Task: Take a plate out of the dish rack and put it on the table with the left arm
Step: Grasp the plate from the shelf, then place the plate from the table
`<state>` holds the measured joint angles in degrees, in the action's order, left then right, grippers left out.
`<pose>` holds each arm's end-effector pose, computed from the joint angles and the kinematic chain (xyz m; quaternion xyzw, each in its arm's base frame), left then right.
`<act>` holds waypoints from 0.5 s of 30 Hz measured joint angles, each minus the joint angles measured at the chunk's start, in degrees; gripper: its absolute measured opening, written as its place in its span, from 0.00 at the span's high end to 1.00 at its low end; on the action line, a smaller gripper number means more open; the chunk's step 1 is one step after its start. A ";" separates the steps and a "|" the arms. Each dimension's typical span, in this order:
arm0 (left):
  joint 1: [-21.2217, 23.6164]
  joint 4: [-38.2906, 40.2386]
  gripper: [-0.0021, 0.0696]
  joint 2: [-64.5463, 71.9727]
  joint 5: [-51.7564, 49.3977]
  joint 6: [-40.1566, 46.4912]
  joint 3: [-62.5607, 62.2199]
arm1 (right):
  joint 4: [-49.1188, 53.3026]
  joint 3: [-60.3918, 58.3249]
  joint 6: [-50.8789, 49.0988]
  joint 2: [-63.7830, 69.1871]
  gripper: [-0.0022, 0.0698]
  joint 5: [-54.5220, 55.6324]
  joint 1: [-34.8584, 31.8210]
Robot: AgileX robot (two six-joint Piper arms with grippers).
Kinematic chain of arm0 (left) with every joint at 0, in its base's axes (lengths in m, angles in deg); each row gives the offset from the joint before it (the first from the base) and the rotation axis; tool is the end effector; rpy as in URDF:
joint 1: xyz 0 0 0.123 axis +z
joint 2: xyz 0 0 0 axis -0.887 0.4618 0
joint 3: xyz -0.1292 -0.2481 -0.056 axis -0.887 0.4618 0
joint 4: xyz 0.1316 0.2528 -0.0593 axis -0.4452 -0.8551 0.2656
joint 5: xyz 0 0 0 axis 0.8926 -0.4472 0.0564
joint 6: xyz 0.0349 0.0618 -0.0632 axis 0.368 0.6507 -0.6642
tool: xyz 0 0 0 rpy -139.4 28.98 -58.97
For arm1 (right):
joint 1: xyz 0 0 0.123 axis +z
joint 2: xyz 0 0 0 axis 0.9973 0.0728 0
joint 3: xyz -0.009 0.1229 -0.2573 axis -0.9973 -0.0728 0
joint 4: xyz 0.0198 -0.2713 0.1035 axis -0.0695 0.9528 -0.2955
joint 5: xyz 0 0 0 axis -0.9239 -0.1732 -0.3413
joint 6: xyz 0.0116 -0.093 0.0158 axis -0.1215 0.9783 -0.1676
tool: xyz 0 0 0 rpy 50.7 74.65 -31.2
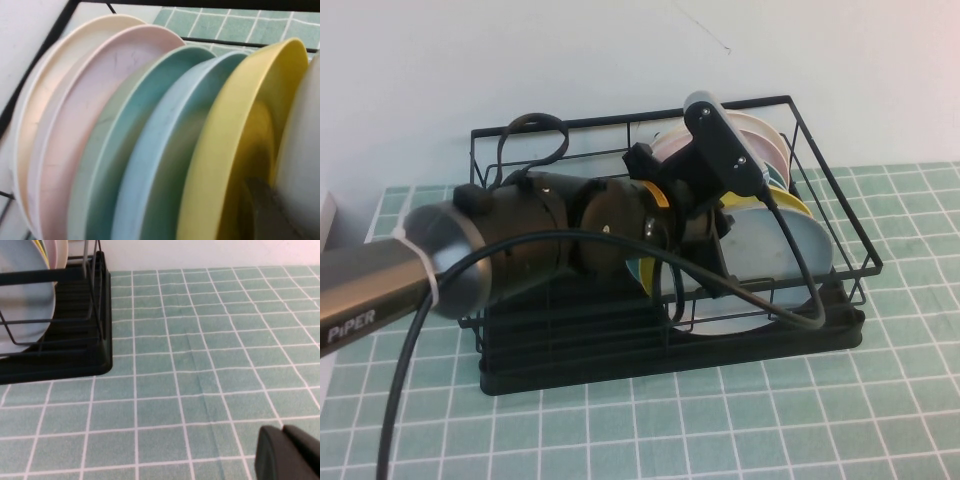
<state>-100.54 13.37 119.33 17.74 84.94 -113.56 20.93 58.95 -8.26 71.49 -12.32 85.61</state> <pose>0.3508 -0.2795 0.2600 0.4483 0.7375 -0.0838 0.4981 0.0963 -0.0004 0.1742 0.0015 0.7972 -0.0011 0.6038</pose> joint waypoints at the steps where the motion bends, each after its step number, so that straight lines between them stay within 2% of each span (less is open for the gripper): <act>1: 0.00 -0.60 0.85 -0.11 0.19 0.28 -0.03 | 0.00 0.00 0.00 0.00 0.97 0.00 0.00; 11: 0.32 -2.30 0.87 -10.32 -3.46 0.02 -0.03 | 0.00 0.00 0.00 0.00 0.97 0.00 0.00; 15: 0.44 -1.72 0.87 -16.85 -7.67 -6.51 -0.03 | 0.00 0.00 0.00 0.00 0.97 0.00 0.00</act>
<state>-100.10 11.65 102.48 10.06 78.43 -113.60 20.93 58.95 -8.26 71.49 -12.32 85.61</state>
